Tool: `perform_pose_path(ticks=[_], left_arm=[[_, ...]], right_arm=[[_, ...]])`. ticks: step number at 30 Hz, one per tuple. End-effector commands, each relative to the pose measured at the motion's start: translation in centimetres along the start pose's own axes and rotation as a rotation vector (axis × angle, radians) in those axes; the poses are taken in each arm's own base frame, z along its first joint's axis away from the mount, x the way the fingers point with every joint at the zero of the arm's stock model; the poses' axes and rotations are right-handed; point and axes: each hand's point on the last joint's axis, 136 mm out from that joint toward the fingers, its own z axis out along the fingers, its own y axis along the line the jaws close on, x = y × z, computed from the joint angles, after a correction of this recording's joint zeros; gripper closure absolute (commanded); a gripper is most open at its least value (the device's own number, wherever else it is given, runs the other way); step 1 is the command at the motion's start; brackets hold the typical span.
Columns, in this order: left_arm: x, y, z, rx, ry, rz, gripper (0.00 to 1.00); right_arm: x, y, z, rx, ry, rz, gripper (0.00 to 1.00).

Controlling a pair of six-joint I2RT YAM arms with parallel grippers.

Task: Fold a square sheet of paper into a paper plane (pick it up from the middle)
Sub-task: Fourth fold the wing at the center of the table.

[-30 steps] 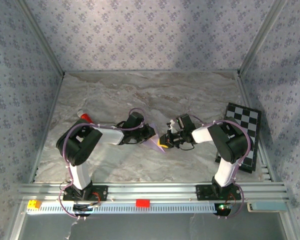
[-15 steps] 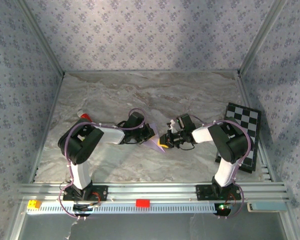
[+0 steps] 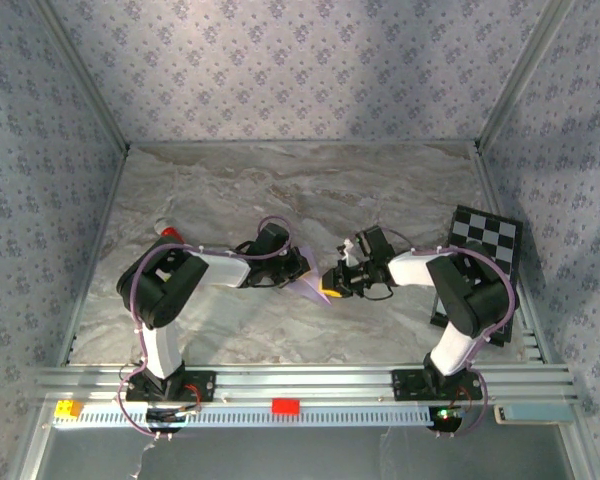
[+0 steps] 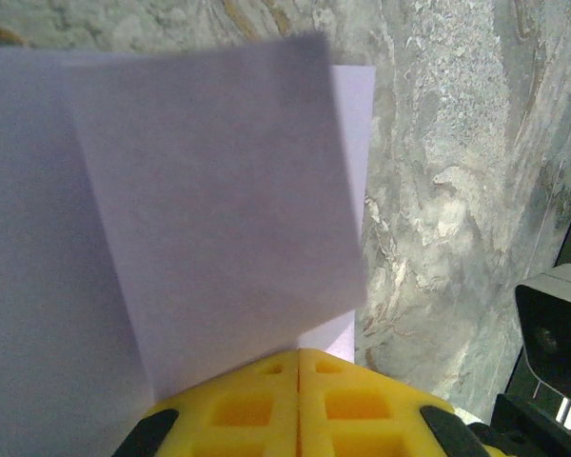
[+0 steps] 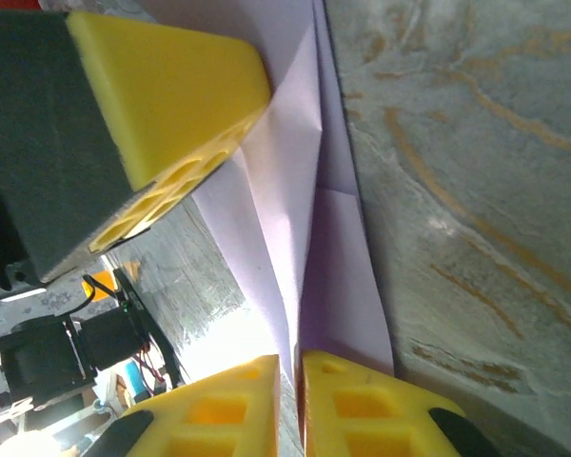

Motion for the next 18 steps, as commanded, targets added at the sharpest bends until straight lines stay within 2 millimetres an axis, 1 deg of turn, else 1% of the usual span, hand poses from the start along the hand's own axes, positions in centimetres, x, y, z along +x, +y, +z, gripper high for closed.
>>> perform_pose_path(ticks=[1, 4, 7, 9, 12, 15, 18], left_arm=[[1.0, 3.9, 0.8, -0.133, 0.03, -0.033, 0.93], [1.0, 3.9, 0.8, -0.133, 0.029, -0.032, 0.92], [1.1, 4.0, 0.8, -0.138, 0.031, -0.032, 0.93], [1.1, 4.1, 0.8, -0.138, 0.03, -0.033, 0.93], [1.1, 4.1, 0.7, -0.14, 0.029, -0.032, 0.93], [1.1, 4.1, 0.7, -0.138, 0.029, -0.031, 0.93], [1.1, 4.1, 0.7, -0.138, 0.029, -0.029, 0.93]], right_arm=[[1.2, -1.7, 0.1, 0.04, 0.028, 0.029, 0.89], [1.3, -2.0, 0.2, 0.04, 0.027, 0.039, 0.91], [1.1, -1.7, -0.1, 0.043, 0.018, 0.035, 0.91], [0.8, -1.3, -0.4, 0.035, 0.009, 0.032, 0.89], [0.3, -0.4, -1.4, 0.03, -0.026, 0.011, 0.85], [-0.3, 0.4, -2.8, 0.062, -0.075, -0.032, 0.81], [-0.5, 1.8, -3.8, 0.065, -0.1, -0.076, 0.79]])
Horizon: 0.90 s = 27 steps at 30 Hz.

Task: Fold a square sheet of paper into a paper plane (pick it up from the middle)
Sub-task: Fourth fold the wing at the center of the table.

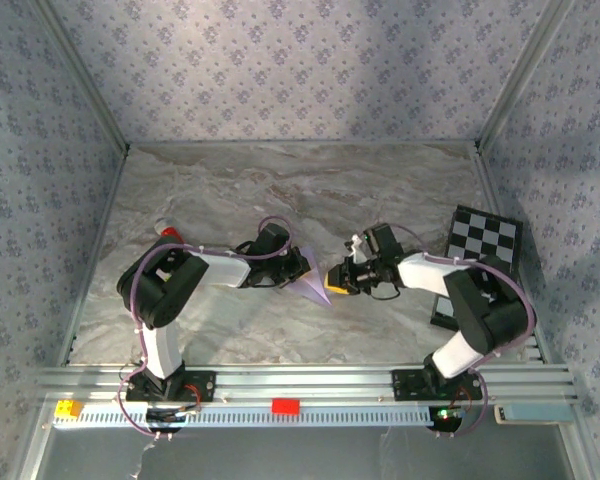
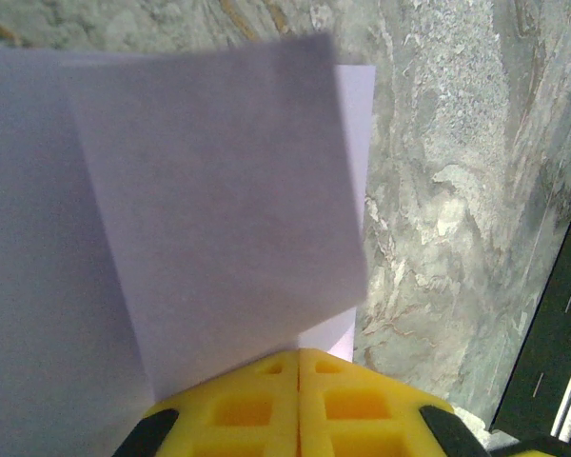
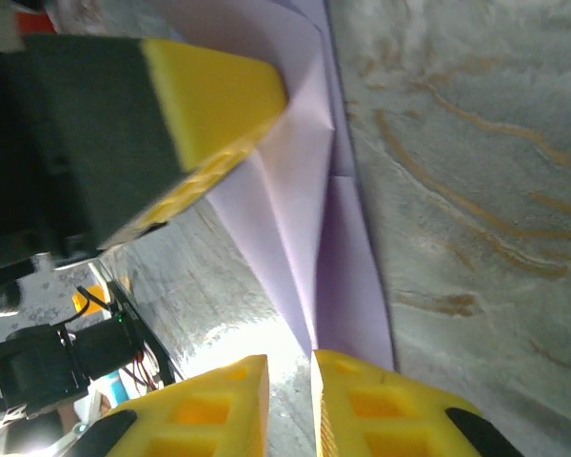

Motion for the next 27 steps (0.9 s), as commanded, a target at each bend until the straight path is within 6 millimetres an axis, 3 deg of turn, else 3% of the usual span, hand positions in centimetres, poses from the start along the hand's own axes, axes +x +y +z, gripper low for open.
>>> perform_pose_path(ticks=[1, 5, 8, 16, 27], left_arm=[[1.1, 4.0, 0.7, -0.138, 0.028, -0.03, 0.93], [1.1, 3.9, 0.8, -0.134, 0.031, -0.029, 0.93], [1.0, 3.9, 0.7, -0.136, 0.029, -0.029, 0.93], [1.1, 3.9, 0.7, -0.135, 0.03, -0.028, 0.93], [1.1, 4.0, 0.7, -0.141, 0.032, -0.029, 0.93]], right_arm=[[-0.3, 1.3, -1.1, 0.018, -0.015, -0.084, 0.8], [0.6, 2.8, 0.1, 0.014, 0.044, -0.148, 0.93], [1.0, 2.5, 1.5, 0.059, 0.078, -0.165, 0.98], [1.2, 0.9, 3.5, 0.135, 0.109, -0.157, 0.99], [2.1, -1.6, 3.7, 0.214, 0.131, -0.127, 0.99]])
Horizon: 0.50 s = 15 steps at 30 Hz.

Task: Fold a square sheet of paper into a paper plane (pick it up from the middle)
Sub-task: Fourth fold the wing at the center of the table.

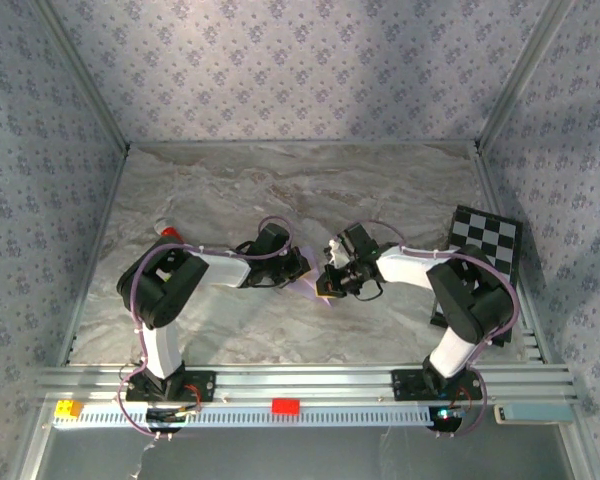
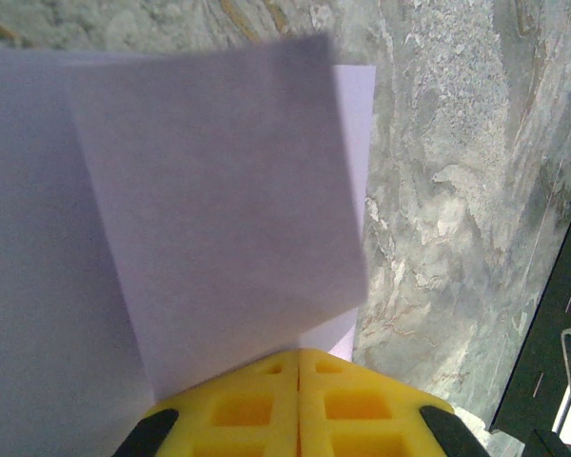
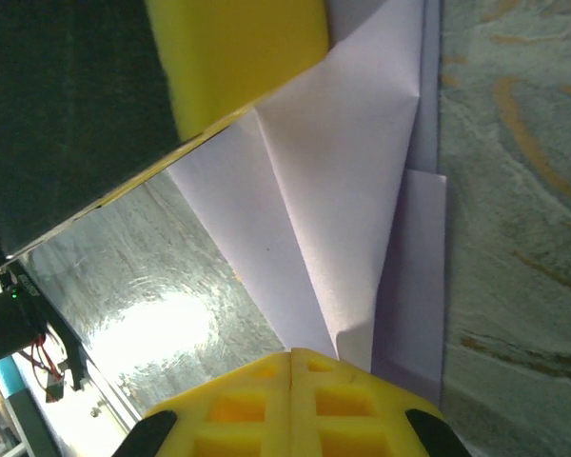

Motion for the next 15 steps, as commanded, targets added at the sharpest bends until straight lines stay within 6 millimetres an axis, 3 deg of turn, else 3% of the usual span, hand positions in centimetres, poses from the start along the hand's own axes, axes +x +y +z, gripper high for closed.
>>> perform_pose_path(ticks=[1, 9, 15], left_arm=[[1.1, 4.1, 0.7, -0.141, 0.031, -0.03, 0.93], [1.1, 4.3, 0.7, -0.146, 0.031, -0.03, 0.93], [1.0, 4.5, 0.6, -0.154, 0.031, -0.033, 0.93]], right_arm=[[0.8, -1.2, 0.4, 0.044, 0.026, 0.015, 0.99], [1.8, -2.6, 0.7, 0.045, 0.031, 0.056, 0.99], [1.6, -2.1, 0.0, 0.02, 0.014, 0.05, 0.97]])
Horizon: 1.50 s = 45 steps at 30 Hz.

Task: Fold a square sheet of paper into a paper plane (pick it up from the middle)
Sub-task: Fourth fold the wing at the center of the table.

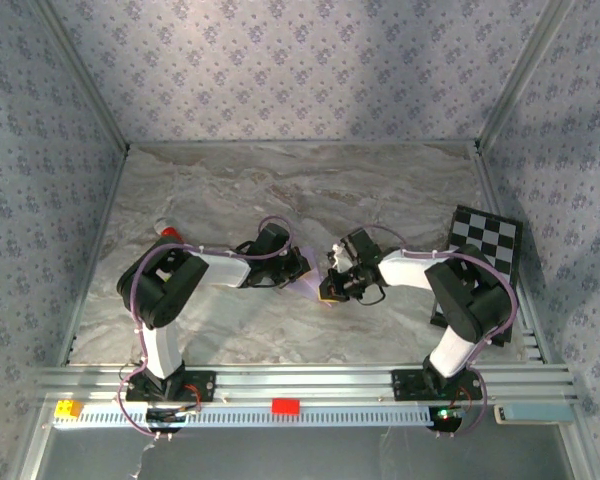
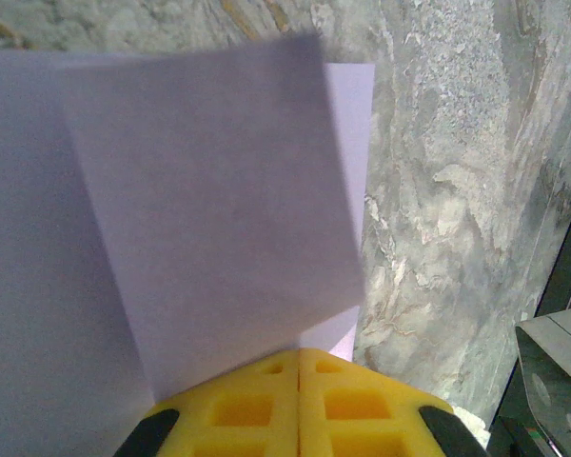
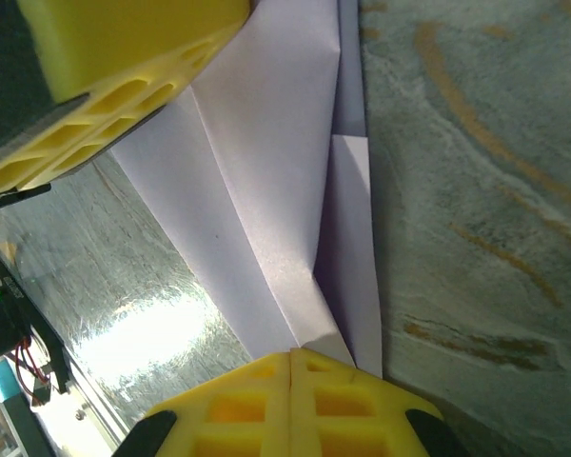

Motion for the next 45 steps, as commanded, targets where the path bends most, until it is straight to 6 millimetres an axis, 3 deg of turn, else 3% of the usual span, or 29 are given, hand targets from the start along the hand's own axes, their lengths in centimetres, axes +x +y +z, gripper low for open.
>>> perform_pose_path(ticks=[1, 6, 10, 17, 20, 26, 35, 45], left_arm=[[1.0, 4.4, 0.5, -0.15, 0.029, -0.031, 0.93], [1.0, 4.4, 0.5, -0.152, 0.028, -0.03, 0.93], [1.0, 4.4, 0.5, -0.153, 0.028, -0.032, 0.93], [1.0, 4.4, 0.5, -0.153, 0.03, -0.03, 0.93], [1.0, 4.7, 0.4, -0.158, 0.028, -0.033, 0.93], [1.0, 5.1, 0.4, -0.166, 0.028, -0.035, 0.93], [0.9, 5.6, 0.2, -0.179, 0.021, -0.042, 0.93], [0.9, 6.0, 0.3, -0.19, 0.021, -0.05, 0.93]], right_arm=[[0.6, -0.4, -0.6, 0.012, 0.007, 0.02, 0.97], [0.1, 2.3, -1.8, -0.032, -0.019, -0.063, 0.97], [-0.1, 2.9, -1.5, -0.038, -0.009, -0.078, 0.96], [-0.7, 1.3, 0.4, 0.037, 0.034, -0.035, 0.95], [-0.1, -0.8, 0.4, 0.091, 0.031, 0.004, 0.96], [1.7, -1.7, 0.5, -0.011, 0.04, 0.082, 0.95], [2.7, -1.4, -0.6, -0.047, 0.026, 0.082, 0.92], [5.9, -4.7, -1.5, 0.068, 0.057, 0.073, 0.94]])
